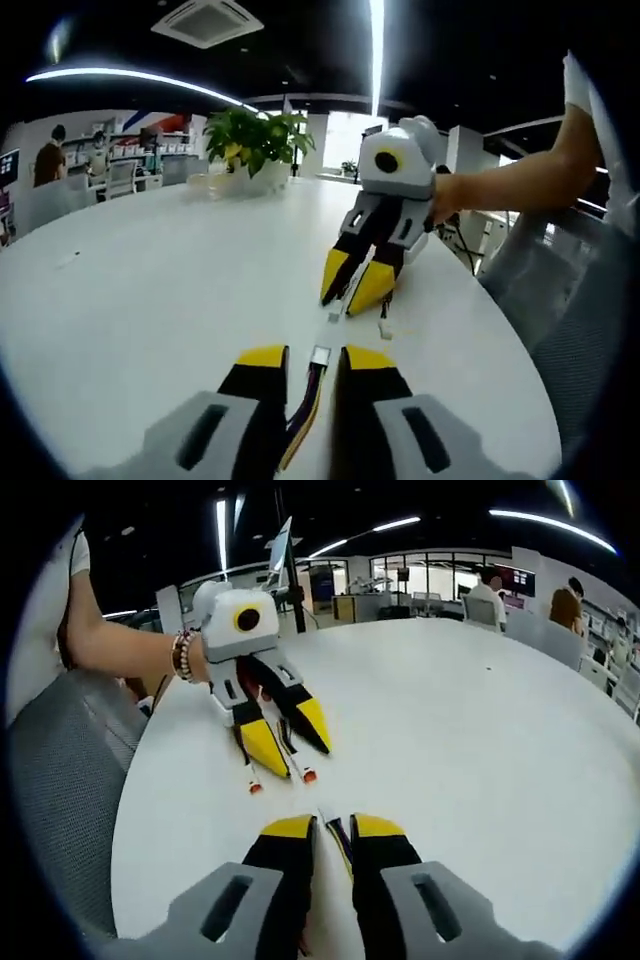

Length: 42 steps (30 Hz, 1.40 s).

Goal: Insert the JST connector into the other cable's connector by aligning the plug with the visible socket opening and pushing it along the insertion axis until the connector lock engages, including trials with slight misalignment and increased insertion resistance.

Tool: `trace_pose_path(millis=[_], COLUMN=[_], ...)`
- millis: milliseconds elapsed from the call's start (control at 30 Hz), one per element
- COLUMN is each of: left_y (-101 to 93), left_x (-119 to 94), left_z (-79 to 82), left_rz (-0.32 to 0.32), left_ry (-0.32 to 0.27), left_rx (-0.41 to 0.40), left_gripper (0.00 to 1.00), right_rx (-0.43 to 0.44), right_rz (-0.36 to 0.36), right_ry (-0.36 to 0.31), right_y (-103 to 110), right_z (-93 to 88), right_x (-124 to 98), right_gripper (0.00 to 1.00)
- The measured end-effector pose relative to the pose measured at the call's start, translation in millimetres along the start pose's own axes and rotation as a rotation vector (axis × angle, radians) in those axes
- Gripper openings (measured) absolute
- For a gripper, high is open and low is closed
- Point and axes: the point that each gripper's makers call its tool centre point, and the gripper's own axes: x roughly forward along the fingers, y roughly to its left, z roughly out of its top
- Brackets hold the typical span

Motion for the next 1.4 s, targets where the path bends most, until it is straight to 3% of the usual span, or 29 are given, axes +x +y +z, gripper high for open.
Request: trace_pose_path(millis=[100, 833, 967, 1233, 1400], left_y=[1.7, 3.2, -1.8, 1.0, -3.4], left_x=[1, 1, -1, -7, -7], left_z=[1.4, -0.8, 4.5, 17.5, 20.1], left_rz=[0.001, 0.004, -0.029, -0.012, -0.023], left_ry=[-0.011, 0.018, 0.007, 0.011, 0.014], left_rx=[-0.025, 0.028, 0.023, 0.074, 0.091], left_gripper=[0.12, 0.00, 0.00, 0.00, 0.00], right_rx=[0.009, 0.005, -0.027, -0.114, -0.166], right_rz=[0.004, -0.024, -0.018, -0.046, -0.022], right_ry=[-0.006, 0.012, 0.006, -0.019, 0.016], right_y=[0, -4, -1, 0, 9], right_z=[-0.1, -1.2, 8.4, 32.1, 30.0], right_x=[0, -5, -6, -11, -3], right_gripper=[0.06, 0.05, 0.05, 0.05, 0.04])
